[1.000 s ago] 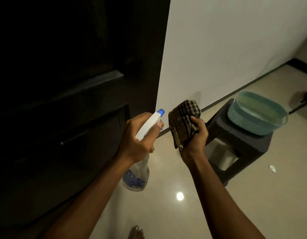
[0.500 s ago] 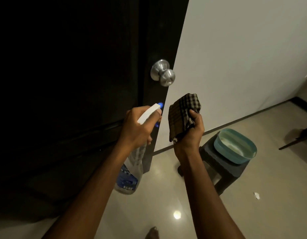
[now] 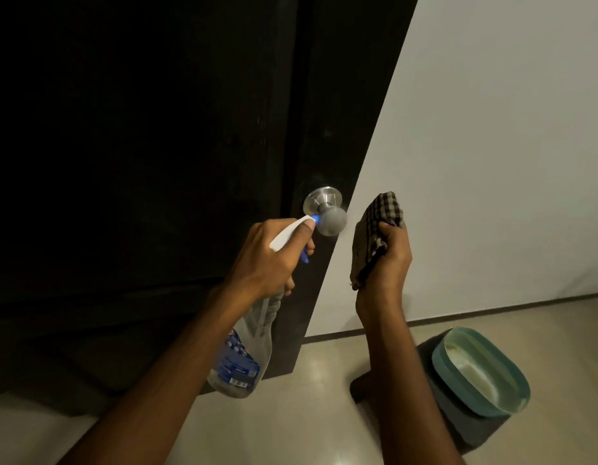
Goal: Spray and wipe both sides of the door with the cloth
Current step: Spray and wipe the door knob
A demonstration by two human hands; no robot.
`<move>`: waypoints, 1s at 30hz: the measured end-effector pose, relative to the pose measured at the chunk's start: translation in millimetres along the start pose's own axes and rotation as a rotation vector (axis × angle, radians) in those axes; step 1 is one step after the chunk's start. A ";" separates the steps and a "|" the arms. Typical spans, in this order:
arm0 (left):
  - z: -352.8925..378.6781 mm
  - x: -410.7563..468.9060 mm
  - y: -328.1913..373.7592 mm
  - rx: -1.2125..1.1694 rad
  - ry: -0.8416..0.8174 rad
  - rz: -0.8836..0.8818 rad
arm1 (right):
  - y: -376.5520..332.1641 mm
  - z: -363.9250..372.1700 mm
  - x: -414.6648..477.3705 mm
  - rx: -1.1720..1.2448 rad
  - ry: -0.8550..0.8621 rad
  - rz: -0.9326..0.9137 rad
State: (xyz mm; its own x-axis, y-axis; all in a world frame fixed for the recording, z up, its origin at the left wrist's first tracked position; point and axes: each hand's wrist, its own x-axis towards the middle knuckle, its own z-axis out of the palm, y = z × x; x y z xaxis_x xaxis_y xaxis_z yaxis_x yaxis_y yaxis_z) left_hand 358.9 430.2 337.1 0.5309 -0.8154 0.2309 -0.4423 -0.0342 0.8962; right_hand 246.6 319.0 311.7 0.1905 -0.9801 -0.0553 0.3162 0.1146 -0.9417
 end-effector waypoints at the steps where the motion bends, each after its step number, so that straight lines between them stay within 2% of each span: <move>1: 0.4 3.3 -0.5 0.014 0.007 -0.012 | -0.9 0.5 4.3 -0.016 -0.021 0.006; 6: 5.1 17.7 -13.0 0.013 0.010 -0.083 | 0.7 3.6 28.6 -0.043 0.028 -0.007; 11: 11.1 31.1 -32.4 0.011 -0.091 -0.149 | 0.1 4.4 48.5 -0.069 0.064 -0.050; 15: -1.4 42.5 -39.5 -0.040 -0.124 -0.109 | 9.4 13.9 61.2 -0.128 0.065 -0.203; 18: -19.3 52.5 -42.3 -0.077 -0.082 -0.037 | 25.4 32.4 62.0 -0.313 -0.057 -0.474; 21: -35.5 61.0 -42.0 -0.109 -0.048 0.001 | 53.9 36.5 66.4 -0.798 -0.230 -0.860; 23: -43.8 66.8 -41.7 -0.110 -0.045 0.022 | 61.7 31.3 76.5 -1.004 -0.196 -1.107; 25: -50.4 72.9 -42.1 -0.103 -0.037 0.039 | 60.3 28.6 85.0 -1.091 -0.190 -1.270; 27: -55.4 78.7 -43.7 -0.093 -0.027 0.056 | 59.4 34.5 84.3 -1.062 -0.148 -1.232; 28: -56.9 81.1 -44.0 -0.091 -0.023 0.061 | 61.1 41.1 79.4 -0.953 -0.073 -1.106; 30: -59.6 84.2 -45.6 -0.093 -0.023 0.079 | 62.1 60.4 65.9 -0.560 0.109 -0.677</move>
State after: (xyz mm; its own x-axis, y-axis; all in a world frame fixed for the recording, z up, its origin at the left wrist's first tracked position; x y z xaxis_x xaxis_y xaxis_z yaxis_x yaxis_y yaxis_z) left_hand 466.8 397.6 338.3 0.4797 -0.8264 0.2948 -0.4126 0.0840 0.9070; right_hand 335.0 271.3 269.6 0.0290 -0.8222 0.5684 -0.1780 -0.5638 -0.8065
